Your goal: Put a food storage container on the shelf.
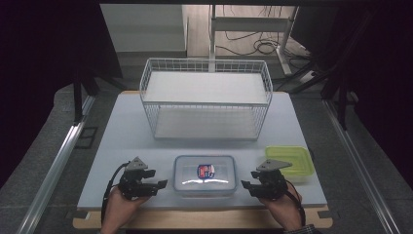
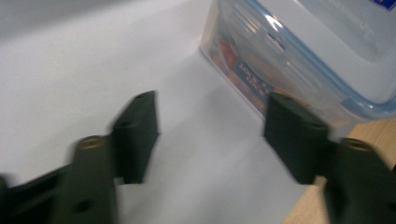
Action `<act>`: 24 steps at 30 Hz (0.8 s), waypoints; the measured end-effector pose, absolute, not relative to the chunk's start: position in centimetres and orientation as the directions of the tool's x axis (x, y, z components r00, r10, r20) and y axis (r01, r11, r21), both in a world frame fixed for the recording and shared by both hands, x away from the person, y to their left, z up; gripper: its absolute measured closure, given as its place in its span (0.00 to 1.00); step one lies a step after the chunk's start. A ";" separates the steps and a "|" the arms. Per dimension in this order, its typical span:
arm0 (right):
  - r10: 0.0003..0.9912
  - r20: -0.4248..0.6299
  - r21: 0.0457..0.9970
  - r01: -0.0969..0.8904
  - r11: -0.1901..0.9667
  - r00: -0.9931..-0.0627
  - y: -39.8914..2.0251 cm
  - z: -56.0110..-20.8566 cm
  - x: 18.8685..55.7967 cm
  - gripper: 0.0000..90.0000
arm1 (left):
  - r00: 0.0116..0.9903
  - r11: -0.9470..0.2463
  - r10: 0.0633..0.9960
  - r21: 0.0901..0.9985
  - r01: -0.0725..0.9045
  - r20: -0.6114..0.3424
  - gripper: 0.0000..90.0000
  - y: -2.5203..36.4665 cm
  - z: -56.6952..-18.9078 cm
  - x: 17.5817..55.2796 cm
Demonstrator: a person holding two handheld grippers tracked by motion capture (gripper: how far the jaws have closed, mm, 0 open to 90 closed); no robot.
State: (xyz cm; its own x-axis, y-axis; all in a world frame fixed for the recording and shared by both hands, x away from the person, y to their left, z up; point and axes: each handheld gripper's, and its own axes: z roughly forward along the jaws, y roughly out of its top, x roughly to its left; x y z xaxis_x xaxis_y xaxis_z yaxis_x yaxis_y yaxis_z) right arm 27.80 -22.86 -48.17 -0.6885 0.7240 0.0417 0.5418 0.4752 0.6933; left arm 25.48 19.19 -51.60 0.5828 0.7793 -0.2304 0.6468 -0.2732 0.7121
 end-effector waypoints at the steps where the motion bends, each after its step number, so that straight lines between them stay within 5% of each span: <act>1: 0.724 0.045 0.697 0.541 0.470 -0.688 -22.9 -48.1 27.8 0.45 | 0.585 -0.276 0.779 0.715 0.643 -0.225 0.23 19.3 -51.5 25.4; 4: 0.713 0.069 0.716 0.532 0.452 -0.698 -23.0 -47.9 27.9 0.35 | 0.587 -0.273 0.781 0.729 0.627 -0.212 0.12 19.4 -51.2 25.3; 13: 0.669 0.127 0.762 0.504 0.408 -0.733 -22.4 -47.3 28.3 0.13 | 0.631 -0.291 0.752 0.761 0.580 -0.193 0.06 19.2 -50.2 25.4; 24: 0.643 0.143 0.742 0.511 0.433 -0.752 -19.6 -47.5 30.3 0.07 | 0.681 -0.343 0.702 0.740 0.579 -0.207 0.02 16.0 -48.7 27.1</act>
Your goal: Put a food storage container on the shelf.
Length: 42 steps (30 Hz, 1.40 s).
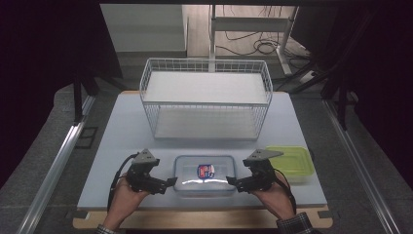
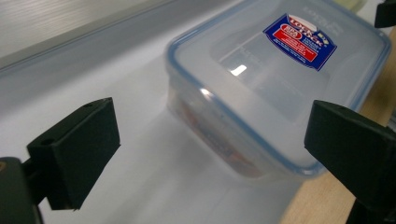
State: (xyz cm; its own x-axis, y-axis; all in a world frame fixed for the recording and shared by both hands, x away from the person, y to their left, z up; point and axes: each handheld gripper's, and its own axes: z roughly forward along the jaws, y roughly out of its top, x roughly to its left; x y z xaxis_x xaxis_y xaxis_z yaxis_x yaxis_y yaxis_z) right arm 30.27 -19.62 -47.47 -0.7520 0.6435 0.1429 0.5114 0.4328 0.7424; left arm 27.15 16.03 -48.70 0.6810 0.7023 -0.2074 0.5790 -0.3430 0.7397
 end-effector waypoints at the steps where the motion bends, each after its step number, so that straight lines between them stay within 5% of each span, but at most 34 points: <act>1: 0.639 0.143 0.739 0.511 0.439 -0.756 -19.3 -47.6 30.5 0.06 | 0.686 -0.343 0.693 0.735 0.585 -0.222 0.02 15.8 -48.8 27.4; 15: 0.601 0.379 0.621 0.675 0.398 -0.704 -18.5 -49.4 32.0 0.02 | 0.688 -0.302 0.549 0.655 0.693 -0.475 0.02 14.7 -51.8 29.3; 21: 0.592 0.452 0.575 0.725 0.379 -0.668 -18.5 -49.9 32.0 0.04 | 0.679 -0.300 0.564 0.649 0.699 -0.470 0.09 14.9 -51.4 28.6; 29: 0.571 0.491 0.576 0.737 0.353 -0.658 -20.3 -49.2 30.9 0.29 | 0.677 -0.266 0.546 0.665 0.698 -0.493 0.30 16.2 -51.0 27.0; 33: 0.544 0.523 0.606 0.736 0.303 -0.656 -21.5 -48.9 30.4 0.43 | 0.634 -0.164 0.528 0.665 0.729 -0.565 0.48 17.2 -51.3 26.1; 42: 0.554 0.558 0.614 0.756 0.226 -0.618 -22.5 -48.7 29.4 0.54 | 0.596 -0.086 0.533 0.662 0.744 -0.601 0.58 17.2 -51.1 26.0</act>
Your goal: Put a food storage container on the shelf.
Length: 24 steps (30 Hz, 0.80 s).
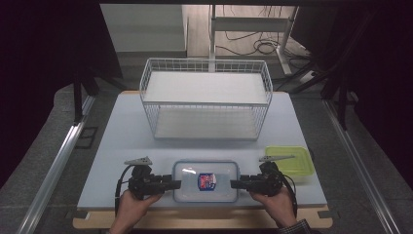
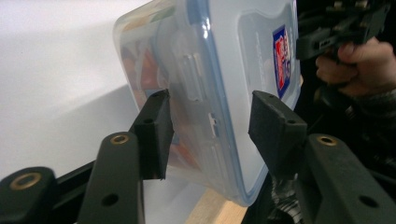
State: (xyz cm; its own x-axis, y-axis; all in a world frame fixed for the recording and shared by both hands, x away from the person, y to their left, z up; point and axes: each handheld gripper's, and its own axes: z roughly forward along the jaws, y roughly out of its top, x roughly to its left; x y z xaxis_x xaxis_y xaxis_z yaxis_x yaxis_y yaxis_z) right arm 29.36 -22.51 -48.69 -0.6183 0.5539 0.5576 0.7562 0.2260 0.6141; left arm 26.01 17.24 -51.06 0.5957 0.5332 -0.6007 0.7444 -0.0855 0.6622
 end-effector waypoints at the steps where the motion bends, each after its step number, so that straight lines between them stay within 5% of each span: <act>1: 0.561 0.548 0.623 0.750 0.221 -0.621 -22.5 -48.6 29.2 0.55 | 0.598 -0.080 0.536 0.670 0.738 -0.595 0.59 17.2 -51.0 26.0; 24: 0.563 0.443 0.742 0.638 0.207 -0.698 -21.8 -45.3 30.4 0.55 | 0.641 -0.077 0.577 0.748 0.660 -0.506 0.59 17.4 -47.3 27.4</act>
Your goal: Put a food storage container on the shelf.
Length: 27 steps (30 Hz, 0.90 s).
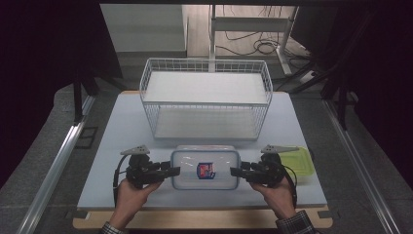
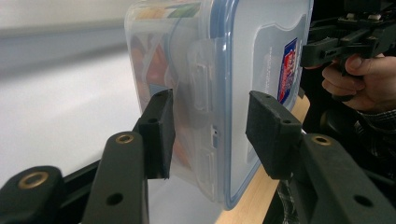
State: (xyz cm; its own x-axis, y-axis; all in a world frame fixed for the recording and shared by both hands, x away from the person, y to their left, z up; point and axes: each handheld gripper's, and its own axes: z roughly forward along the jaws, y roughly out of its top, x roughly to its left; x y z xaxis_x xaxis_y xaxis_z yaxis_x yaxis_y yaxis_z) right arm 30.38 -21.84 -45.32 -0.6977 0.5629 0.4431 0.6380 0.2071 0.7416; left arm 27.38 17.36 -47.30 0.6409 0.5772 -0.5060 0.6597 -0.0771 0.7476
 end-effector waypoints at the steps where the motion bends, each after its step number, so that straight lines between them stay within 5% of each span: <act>1: 0.563 0.436 0.746 0.632 0.211 -0.702 -21.8 -45.0 30.5 0.55 | 0.643 -0.076 0.577 0.750 0.657 -0.504 0.59 17.4 -47.1 27.5; 27: 0.552 0.411 0.799 0.578 0.166 -0.726 -21.2 -38.2 35.1 0.55 | 0.659 -0.048 0.589 0.794 0.606 -0.468 0.59 18.0 -39.7 31.8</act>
State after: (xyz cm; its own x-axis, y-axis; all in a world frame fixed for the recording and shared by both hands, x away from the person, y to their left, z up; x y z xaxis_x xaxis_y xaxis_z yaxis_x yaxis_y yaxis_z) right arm 35.11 -21.22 -38.23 -0.7257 0.5518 0.4108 0.5783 0.1659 0.7988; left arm 31.77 18.01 -39.67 0.6588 0.5891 -0.4679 0.6065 -0.0478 0.7937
